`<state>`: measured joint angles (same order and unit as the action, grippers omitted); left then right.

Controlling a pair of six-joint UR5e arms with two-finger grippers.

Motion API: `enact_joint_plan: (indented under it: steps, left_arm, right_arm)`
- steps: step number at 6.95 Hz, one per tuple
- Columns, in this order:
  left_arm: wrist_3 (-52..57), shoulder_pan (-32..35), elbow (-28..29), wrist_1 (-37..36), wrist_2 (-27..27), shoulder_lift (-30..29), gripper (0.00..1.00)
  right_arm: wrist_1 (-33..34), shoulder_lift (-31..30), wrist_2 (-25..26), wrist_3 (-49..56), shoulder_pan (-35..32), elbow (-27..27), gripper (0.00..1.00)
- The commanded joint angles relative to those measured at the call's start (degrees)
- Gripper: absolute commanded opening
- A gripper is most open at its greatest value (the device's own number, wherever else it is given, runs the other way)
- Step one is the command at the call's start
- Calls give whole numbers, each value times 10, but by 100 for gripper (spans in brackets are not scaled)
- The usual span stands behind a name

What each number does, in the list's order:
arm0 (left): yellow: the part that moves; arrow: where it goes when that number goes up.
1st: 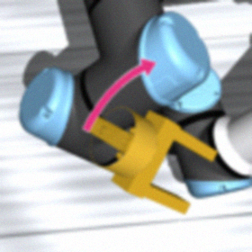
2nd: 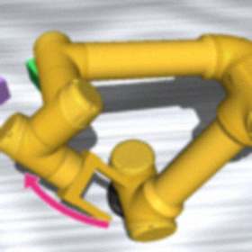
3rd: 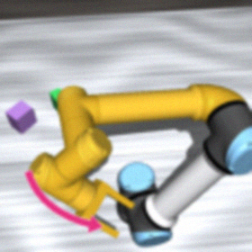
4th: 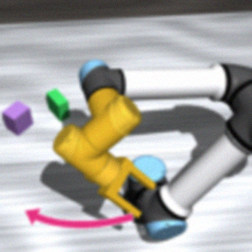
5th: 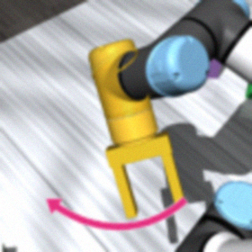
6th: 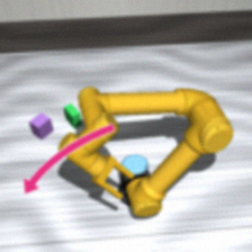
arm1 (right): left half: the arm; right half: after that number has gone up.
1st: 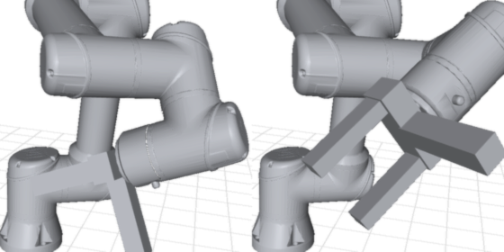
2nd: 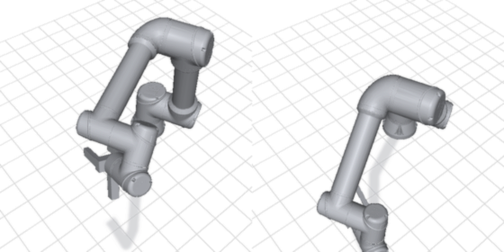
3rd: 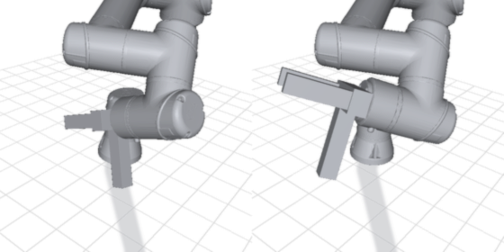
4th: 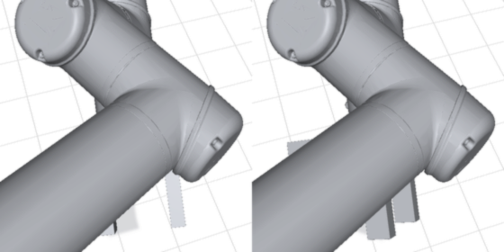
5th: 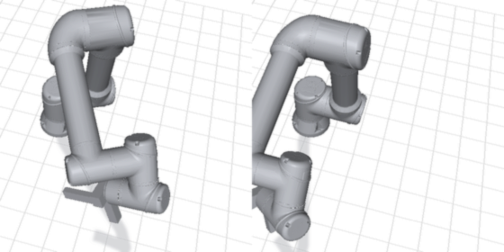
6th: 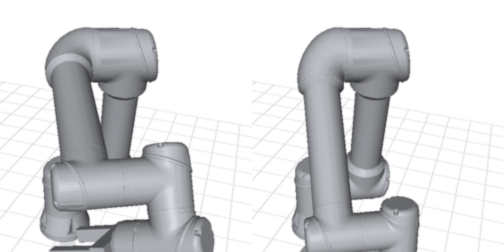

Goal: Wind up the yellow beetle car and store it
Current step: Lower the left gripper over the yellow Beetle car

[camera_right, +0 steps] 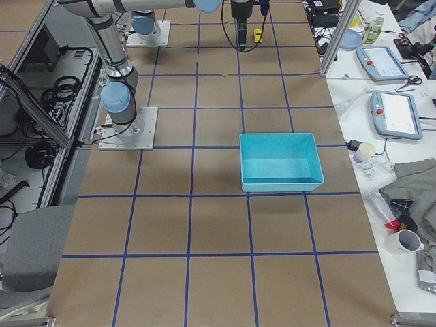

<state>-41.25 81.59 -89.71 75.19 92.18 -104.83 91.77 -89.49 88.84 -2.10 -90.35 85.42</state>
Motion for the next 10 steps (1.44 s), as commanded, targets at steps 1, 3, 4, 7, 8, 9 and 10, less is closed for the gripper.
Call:
enact_joint_plan:
  steps: [1,3,4,7,8,9,10]
  left_arm:
    - [-135,-4,-42,-146,-9,-51,100]
    - [-221,-4,-51,-215,-53,-98,100]
    - [-235,-4,-52,-265,-54,-118,100]
    - [-249,-4,-53,-276,-47,-157,100]
    - [-287,-4,-54,-276,-49,-165,100]
    - [-289,-4,-55,-276,-46,-169,100]
    - [-290,-4,-56,-276,-46,-171,100]
  right_arm:
    - [1,-2,-2,1,0,2,100]
    - [0,-2,-3,0,0,2,100]
    - [0,-2,-2,0,0,2,100]
    - [0,-2,-6,1,0,2,100]
    - [1,-2,-8,0,0,2,100]
    - [1,-2,-6,1,0,2,100]
    - [1,-2,-5,1,0,2,100]
